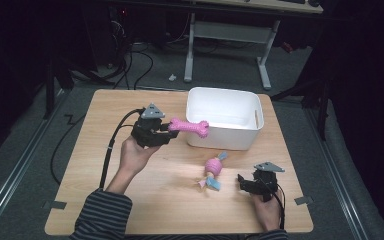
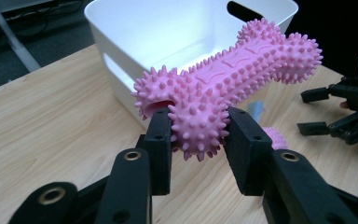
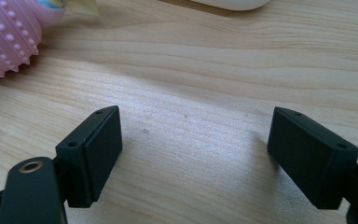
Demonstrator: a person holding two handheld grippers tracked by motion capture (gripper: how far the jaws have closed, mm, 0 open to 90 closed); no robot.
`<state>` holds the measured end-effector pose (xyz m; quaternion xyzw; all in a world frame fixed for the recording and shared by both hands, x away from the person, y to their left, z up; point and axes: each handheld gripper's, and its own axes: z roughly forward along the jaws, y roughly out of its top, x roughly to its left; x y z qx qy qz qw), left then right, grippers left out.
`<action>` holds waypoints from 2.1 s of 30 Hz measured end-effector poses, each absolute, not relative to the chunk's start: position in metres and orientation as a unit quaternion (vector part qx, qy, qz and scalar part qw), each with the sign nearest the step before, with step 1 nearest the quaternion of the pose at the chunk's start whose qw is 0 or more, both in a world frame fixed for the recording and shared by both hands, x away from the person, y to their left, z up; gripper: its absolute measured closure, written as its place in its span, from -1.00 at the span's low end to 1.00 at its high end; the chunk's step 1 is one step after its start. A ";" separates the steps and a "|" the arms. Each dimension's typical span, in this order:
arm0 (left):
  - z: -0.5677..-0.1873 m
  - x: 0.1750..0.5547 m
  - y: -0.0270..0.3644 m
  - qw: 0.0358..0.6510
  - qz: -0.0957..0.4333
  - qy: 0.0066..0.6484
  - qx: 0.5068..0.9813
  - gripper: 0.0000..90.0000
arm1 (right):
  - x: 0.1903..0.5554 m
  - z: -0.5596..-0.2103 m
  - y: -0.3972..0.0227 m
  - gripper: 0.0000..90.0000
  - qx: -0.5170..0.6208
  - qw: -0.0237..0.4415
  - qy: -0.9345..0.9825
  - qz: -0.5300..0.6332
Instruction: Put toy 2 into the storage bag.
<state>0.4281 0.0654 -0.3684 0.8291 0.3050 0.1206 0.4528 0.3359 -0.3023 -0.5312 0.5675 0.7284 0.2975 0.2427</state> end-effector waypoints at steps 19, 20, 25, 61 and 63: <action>-0.352 0.457 0.020 0.440 0.115 0.290 0.842 0.42 | 0.336 -0.531 -0.302 -0.60 0.566 0.242 0.730 0.298; -0.352 0.458 0.018 0.439 0.117 0.290 0.842 0.42 | 0.336 -0.531 -0.302 -0.60 0.566 0.242 0.730 0.298; -0.352 0.465 0.007 0.427 0.118 0.286 0.850 0.42 | 0.336 -0.531 -0.302 -0.60 0.567 0.242 0.729 0.298; -0.372 0.502 -0.034 0.380 0.109 0.310 0.865 0.41 | 0.336 -0.531 -0.302 -0.60 0.564 0.242 0.731 0.299; -0.373 0.504 -0.033 0.377 0.106 0.311 0.866 0.41 | 0.336 -0.531 -0.302 -0.60 0.564 0.242 0.731 0.299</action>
